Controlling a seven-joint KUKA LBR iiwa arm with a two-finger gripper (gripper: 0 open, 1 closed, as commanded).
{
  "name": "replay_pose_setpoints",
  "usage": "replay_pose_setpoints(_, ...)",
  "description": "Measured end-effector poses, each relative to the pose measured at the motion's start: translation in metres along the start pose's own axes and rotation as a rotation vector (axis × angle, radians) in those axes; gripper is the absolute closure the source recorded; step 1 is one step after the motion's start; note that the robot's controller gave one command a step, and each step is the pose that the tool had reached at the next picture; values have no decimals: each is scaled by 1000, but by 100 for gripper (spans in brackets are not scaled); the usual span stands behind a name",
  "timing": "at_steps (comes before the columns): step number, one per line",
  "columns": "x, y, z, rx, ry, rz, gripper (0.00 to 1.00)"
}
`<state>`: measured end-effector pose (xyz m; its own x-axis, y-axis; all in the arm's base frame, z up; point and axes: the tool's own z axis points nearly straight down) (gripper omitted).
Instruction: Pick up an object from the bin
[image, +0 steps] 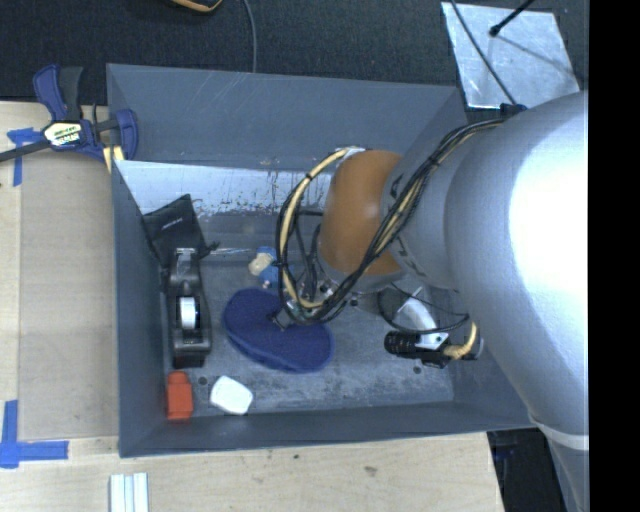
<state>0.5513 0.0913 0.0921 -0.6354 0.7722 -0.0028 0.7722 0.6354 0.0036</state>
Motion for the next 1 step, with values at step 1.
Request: replay_pose_setpoints(1, -2, 2, -107, -4, -2, -3, 100)
